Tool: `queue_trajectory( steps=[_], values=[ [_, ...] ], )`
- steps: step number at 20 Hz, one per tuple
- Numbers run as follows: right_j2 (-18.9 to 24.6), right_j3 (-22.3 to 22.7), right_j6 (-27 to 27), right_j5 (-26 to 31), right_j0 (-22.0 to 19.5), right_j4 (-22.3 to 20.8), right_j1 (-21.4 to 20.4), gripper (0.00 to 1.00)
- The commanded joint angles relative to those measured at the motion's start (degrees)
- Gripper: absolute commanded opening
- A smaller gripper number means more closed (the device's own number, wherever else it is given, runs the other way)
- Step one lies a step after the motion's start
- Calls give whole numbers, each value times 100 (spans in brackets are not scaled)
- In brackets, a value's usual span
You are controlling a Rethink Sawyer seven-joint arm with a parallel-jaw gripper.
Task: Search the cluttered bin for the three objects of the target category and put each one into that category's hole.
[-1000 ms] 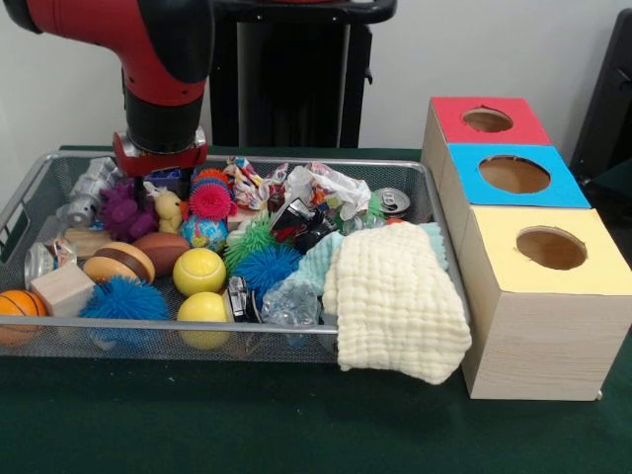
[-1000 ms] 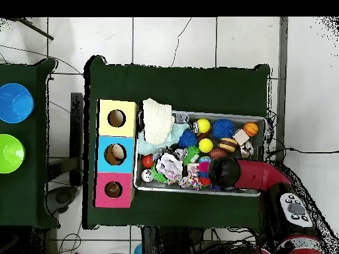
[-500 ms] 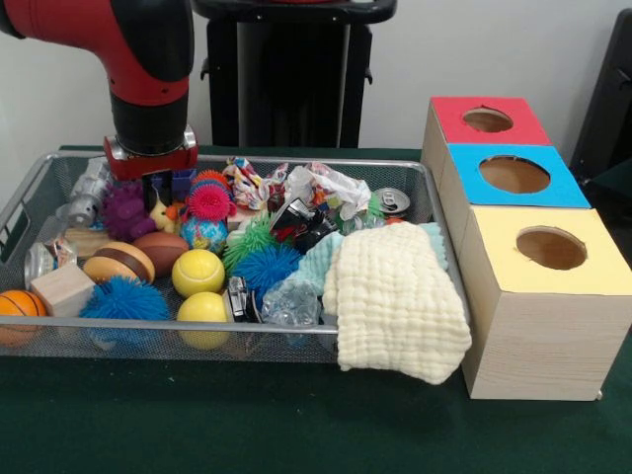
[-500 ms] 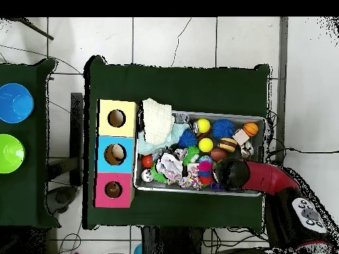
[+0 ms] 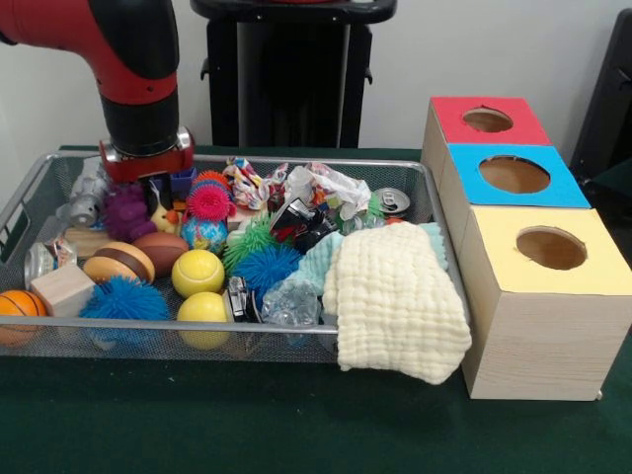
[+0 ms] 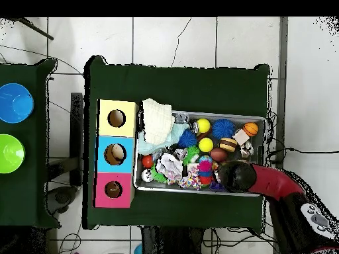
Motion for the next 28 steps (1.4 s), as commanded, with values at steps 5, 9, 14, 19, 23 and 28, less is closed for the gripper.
queue_trajectory(
  steps=[5, 9, 14, 19, 23, 28],
  values=[
    [1100, 604, -230, 52, -380, 59, -461, 0],
    [1179, 699, -319, 429, -450, 118, -842, 0],
    [1212, 763, -447, 887, -488, 197, -1300, 0],
    [1227, 813, -560, 1232, -524, 224, -1661, 0],
    [1248, 805, -590, 1661, -495, 324, -1933, 0],
    [1364, 906, -516, 1989, -485, 511, -2199, 0]
  ],
)
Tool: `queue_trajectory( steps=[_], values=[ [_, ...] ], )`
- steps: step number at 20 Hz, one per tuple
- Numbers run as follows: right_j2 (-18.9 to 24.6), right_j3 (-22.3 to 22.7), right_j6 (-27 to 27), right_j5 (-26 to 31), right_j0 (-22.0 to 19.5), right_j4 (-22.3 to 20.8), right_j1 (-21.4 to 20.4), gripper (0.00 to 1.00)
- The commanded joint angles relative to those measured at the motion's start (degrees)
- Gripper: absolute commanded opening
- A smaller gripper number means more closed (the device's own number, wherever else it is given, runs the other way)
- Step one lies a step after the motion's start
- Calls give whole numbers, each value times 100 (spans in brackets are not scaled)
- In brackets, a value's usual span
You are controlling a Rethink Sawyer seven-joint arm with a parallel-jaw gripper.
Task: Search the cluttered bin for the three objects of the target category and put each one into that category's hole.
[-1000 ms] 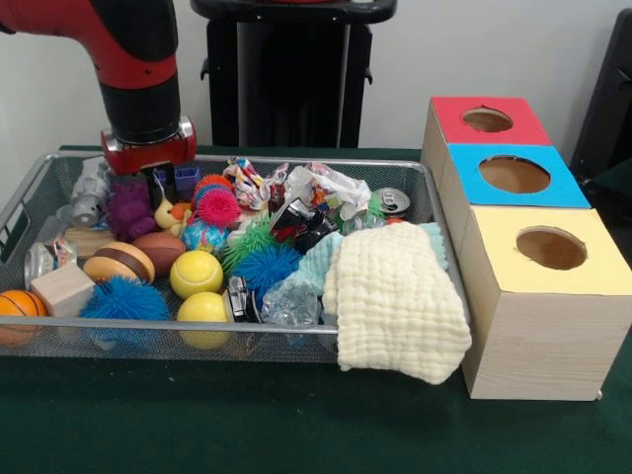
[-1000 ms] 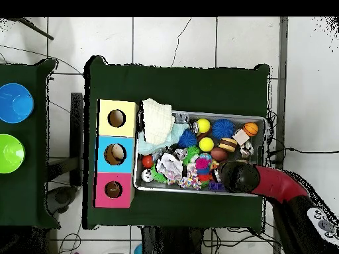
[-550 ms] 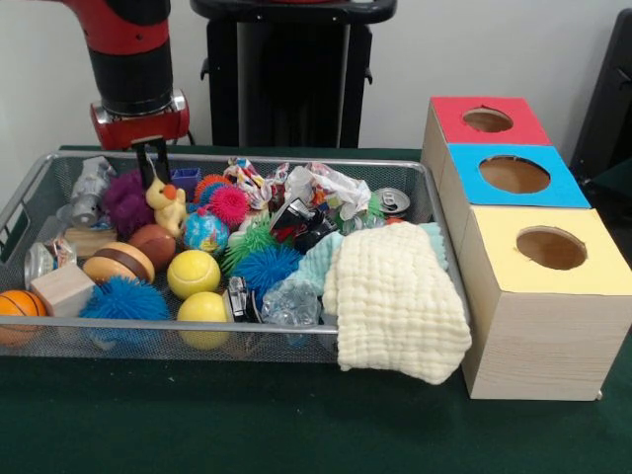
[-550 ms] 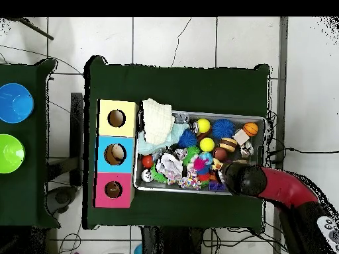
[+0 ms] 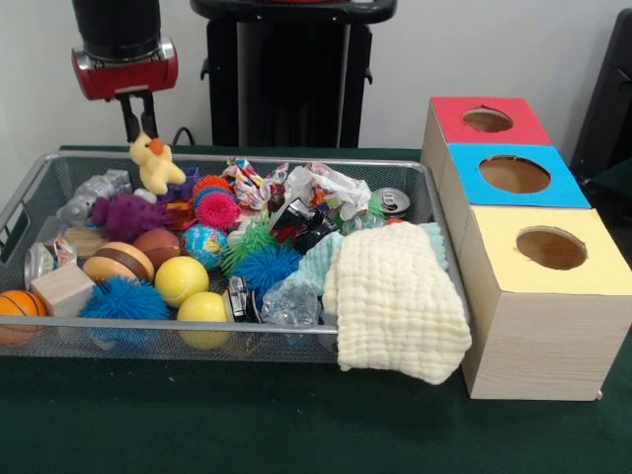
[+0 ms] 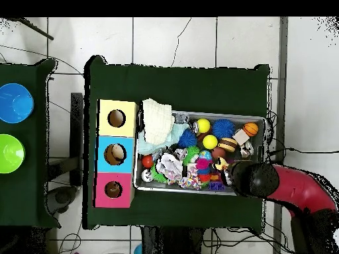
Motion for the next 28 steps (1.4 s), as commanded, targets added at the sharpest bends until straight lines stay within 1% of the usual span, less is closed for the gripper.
queue_trajectory(
  steps=[1, 5, 10, 16, 20, 24, 28],
  values=[
    [577, 293, -465, 918, 19, 347, -552, 0],
    [573, 393, -140, 814, 181, 422, -525, 0],
    [365, 527, 486, 599, 663, 426, -458, 0],
    [29, 759, 1446, 140, 1409, 620, -465, 0],
    [-283, 790, 1951, -1, 1963, 760, -512, 0],
    [-519, 802, 2138, 38, 2378, 937, -605, 0],
    [-673, 881, 2283, -30, 2685, 1087, -679, 0]
  ],
)
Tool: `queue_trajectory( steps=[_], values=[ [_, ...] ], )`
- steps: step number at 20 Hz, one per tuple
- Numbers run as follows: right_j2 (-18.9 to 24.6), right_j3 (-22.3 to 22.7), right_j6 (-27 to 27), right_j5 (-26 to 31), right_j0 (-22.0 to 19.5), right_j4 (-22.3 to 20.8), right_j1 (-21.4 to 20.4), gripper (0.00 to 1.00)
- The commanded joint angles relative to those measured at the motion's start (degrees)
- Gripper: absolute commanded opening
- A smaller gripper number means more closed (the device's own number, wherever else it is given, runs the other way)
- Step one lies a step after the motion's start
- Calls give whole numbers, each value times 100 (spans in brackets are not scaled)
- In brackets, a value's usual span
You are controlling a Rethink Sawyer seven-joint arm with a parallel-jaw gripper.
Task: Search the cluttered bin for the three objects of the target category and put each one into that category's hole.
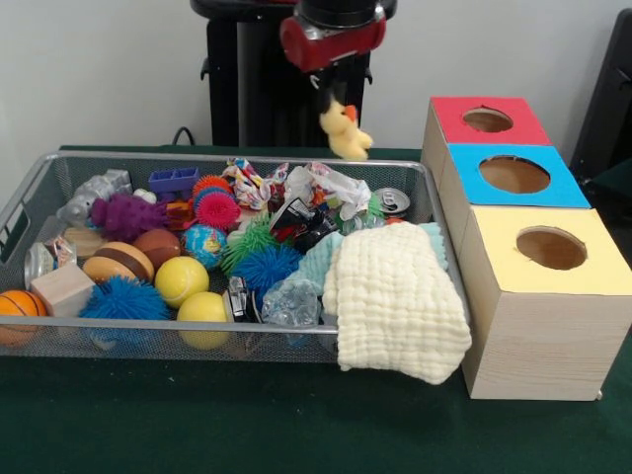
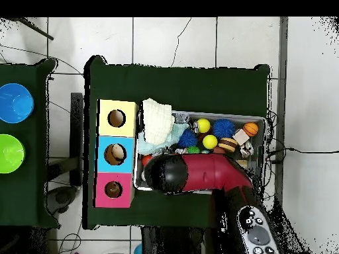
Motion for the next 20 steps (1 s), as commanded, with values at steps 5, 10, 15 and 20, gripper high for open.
queue_trajectory(
  steps=[5, 10, 15, 20],
  values=[
    [-625, 568, 2227, -602, 729, 463, -188, 0],
    [-802, 557, 2569, -789, 1115, 515, -24, 0],
    [-937, 565, 2902, -977, 1502, 633, 113, 0],
    [-1085, 625, 3157, -1110, 1866, 757, 181, 0]
  ],
)
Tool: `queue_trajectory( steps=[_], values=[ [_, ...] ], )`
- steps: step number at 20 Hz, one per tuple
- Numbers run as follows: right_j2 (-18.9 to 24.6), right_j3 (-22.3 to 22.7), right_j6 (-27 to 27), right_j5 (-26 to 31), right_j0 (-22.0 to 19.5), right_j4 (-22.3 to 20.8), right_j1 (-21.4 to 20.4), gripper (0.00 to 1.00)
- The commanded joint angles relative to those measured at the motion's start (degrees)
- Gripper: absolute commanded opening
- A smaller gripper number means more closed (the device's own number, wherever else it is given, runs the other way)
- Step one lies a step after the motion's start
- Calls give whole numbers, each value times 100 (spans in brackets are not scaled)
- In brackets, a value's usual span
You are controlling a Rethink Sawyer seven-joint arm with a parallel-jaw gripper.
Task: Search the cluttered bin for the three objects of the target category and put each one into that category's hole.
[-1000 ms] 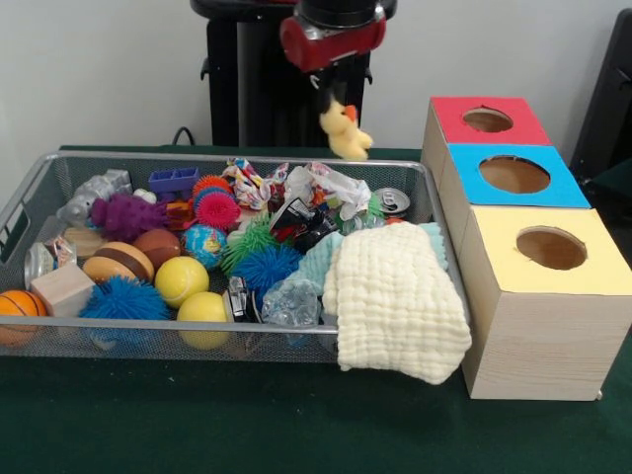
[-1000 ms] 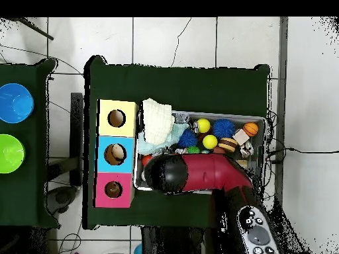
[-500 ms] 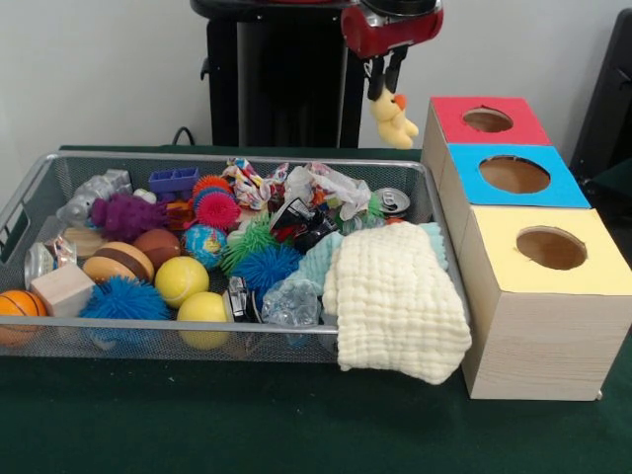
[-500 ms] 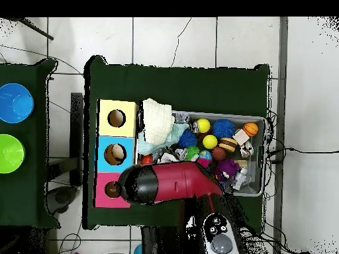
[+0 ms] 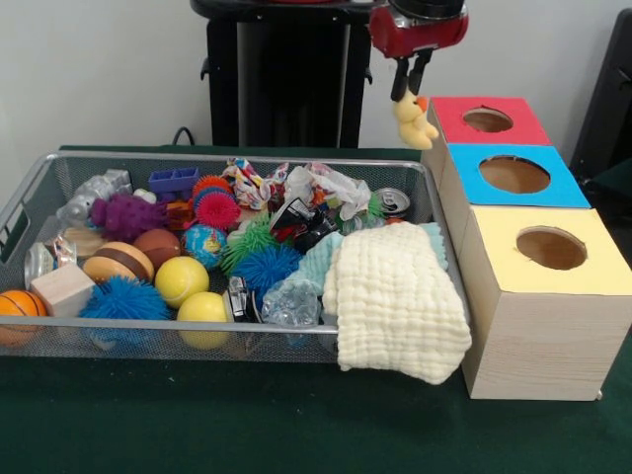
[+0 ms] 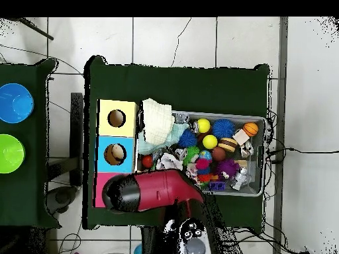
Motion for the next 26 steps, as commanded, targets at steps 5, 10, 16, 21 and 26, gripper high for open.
queue_trajectory(
  steps=[5, 10, 16, 21, 26],
  values=[
    [-310, 259, 2002, -443, 594, 507, 174, 0],
    [-383, 195, 2064, -141, 800, 652, 8, 0],
    [-524, 135, 2157, -7, 1028, 710, -37, 0],
    [-763, -68, 2221, 422, 1301, 639, -160, 0],
    [-1009, -294, 2204, 709, 1481, 555, -154, 0]
  ],
)
